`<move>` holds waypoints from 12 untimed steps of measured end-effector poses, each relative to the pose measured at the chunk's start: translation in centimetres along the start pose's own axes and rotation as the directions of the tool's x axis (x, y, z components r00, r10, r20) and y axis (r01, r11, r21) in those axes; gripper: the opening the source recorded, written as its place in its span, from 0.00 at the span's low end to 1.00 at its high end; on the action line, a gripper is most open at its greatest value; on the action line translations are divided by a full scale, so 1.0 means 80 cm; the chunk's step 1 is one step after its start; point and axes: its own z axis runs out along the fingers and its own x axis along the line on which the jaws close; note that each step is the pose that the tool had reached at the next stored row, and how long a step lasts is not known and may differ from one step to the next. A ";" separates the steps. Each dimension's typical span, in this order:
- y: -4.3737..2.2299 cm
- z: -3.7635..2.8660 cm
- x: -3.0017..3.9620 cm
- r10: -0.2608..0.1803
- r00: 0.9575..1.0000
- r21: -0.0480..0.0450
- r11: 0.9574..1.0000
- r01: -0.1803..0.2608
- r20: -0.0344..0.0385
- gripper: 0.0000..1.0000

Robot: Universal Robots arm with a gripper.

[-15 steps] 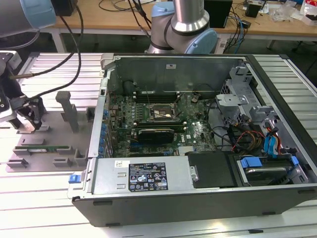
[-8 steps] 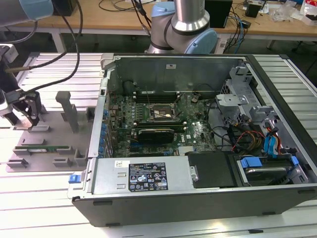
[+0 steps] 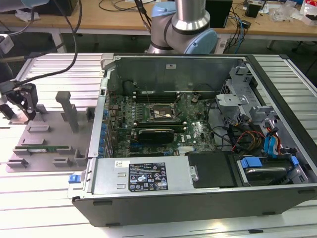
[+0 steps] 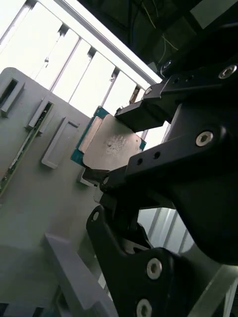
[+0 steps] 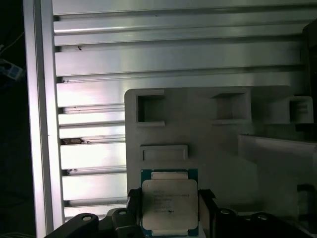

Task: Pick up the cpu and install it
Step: 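Pick up the cpu and move it towards the insertion slot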

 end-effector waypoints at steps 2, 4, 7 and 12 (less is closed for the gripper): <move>0.0012 -0.0116 -0.0002 0.000 1.000 0.002 1.000 0.000 0.000 0.55; 0.0019 -0.0188 -0.0003 0.000 1.000 0.002 1.000 0.000 0.000 0.55; 0.0029 -0.0290 -0.0004 0.000 1.000 0.003 1.000 0.000 0.000 0.55; 0.0057 -0.0447 -0.0006 0.000 1.000 0.006 1.000 0.000 0.001 0.55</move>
